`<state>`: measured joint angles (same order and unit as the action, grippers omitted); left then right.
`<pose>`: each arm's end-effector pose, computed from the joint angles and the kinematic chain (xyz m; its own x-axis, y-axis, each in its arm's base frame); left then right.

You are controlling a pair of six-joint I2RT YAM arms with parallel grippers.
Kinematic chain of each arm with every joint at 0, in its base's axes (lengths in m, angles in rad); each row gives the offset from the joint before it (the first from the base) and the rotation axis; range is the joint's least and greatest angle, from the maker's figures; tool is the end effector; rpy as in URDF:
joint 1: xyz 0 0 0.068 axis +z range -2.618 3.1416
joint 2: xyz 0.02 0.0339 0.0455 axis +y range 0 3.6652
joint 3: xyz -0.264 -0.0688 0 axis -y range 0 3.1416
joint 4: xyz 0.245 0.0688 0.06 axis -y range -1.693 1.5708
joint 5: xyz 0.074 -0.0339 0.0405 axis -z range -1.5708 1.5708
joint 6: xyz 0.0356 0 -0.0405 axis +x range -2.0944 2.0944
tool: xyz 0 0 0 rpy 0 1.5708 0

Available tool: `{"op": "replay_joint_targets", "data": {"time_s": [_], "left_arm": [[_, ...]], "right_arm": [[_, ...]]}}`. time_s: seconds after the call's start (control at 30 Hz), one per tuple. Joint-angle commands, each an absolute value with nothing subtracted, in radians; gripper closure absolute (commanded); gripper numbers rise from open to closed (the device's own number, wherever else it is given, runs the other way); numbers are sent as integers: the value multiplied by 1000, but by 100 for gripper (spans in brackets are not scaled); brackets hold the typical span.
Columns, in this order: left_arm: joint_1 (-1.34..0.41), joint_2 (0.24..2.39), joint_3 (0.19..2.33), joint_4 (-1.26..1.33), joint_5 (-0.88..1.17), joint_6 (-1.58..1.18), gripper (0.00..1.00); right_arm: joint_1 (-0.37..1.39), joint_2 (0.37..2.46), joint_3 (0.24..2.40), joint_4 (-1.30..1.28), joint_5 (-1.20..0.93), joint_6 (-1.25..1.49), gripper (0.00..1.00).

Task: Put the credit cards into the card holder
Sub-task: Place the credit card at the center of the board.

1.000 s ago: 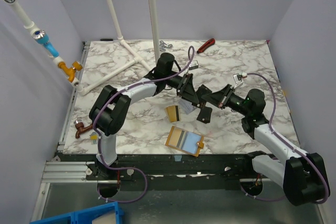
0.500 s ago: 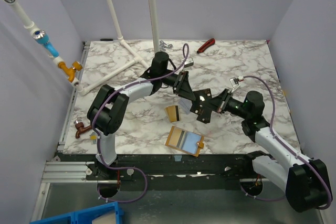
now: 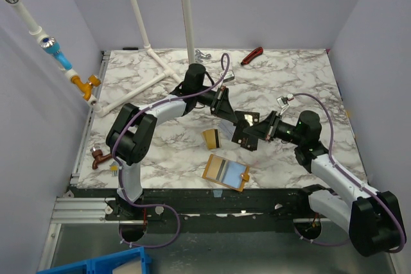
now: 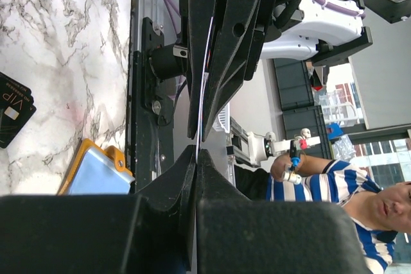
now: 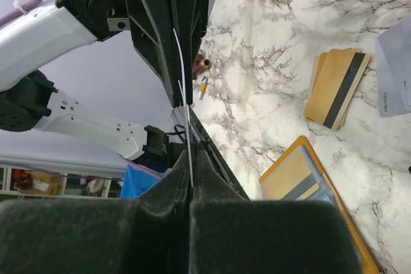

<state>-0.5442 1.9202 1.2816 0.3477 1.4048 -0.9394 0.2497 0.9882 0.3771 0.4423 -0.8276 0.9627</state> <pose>0.3406 -0.2472 0.2408 -0.8664 0.3684 -0.3371 0.3296 -0.0854 -0.9403 0.1936 0.0764 0.2260 -0.8075 0.3672 -0.4617 -0.3637 0.3062 0.8797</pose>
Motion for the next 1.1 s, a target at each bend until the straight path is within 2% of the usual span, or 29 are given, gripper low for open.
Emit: {"op": "replay_joint_targets", "data": {"time_s": [0.0,0.3,0.73,0.93,1.03,1.07], "left_arm": [[-537,1894,1305,411,1416,-974,100],[-534,1929,1319,390,1359,-979,100],[-541,2042,1479,-46,1068,-730,100],[-583,2117,1567,-127,1013,-683,99],[-598,2131,1579,-114,1044,-690,80],[-600,2130,1577,-103,1063,-696,77]], "right_arm": [[252,1002,359,338,-870,918,99],[252,978,316,342,-890,942,99],[253,898,248,342,-800,1018,99],[253,938,253,355,-751,1020,99],[252,961,255,375,-760,1016,99],[253,969,255,380,-764,1014,99]]}}
